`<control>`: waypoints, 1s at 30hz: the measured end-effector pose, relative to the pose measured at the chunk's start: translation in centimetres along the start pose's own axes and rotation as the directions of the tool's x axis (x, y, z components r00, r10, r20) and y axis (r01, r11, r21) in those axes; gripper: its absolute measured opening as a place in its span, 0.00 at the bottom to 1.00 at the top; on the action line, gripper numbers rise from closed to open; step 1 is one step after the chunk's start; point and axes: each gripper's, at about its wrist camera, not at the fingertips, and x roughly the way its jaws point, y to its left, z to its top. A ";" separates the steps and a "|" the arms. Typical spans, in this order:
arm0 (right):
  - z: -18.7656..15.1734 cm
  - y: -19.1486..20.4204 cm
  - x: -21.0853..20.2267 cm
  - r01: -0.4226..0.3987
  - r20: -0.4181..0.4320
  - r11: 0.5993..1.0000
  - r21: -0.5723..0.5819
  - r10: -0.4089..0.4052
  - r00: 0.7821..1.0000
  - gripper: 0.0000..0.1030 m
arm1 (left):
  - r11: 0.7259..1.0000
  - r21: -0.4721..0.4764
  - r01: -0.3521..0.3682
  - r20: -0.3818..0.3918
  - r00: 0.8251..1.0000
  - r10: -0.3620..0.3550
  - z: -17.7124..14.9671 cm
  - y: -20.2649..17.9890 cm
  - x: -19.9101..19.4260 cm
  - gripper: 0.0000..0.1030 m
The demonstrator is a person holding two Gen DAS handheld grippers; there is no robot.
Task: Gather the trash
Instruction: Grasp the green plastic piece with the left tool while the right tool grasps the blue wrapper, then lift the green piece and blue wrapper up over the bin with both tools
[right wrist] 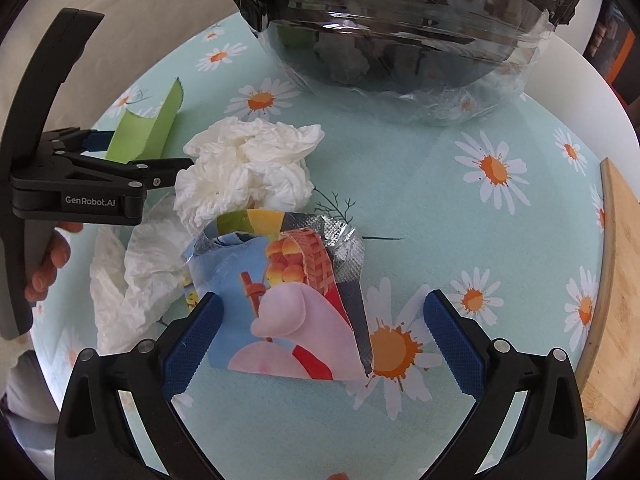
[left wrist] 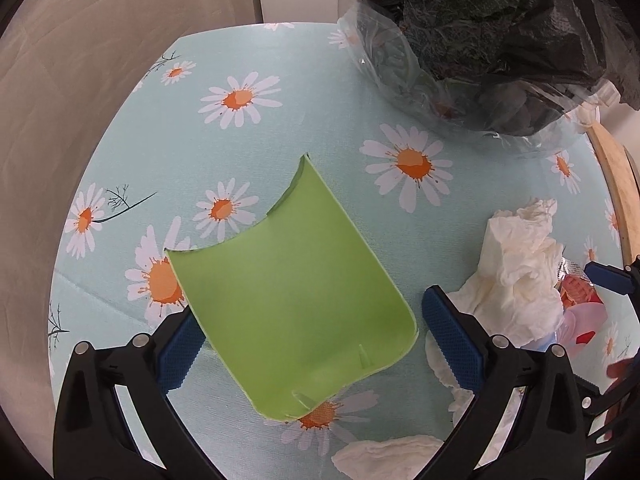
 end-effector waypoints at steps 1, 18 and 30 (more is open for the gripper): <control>0.0 0.2 0.1 0.008 0.006 1.000 -0.010 -0.008 1.000 0.94 | 1.000 -0.009 -0.004 -0.013 1.000 0.004 0.2 -0.2 0.1 0.96; -3.9 -1.0 -4.4 -0.103 0.057 0.993 0.052 0.100 0.993 0.09 | 1.000 0.007 -0.030 -0.039 0.999 0.031 -2.1 0.3 -2.7 0.71; -5.8 -4.5 -10.2 -0.125 0.145 0.980 0.156 0.102 0.984 0.06 | 0.999 0.002 -0.050 -0.007 0.999 0.050 -4.1 1.0 -7.3 0.71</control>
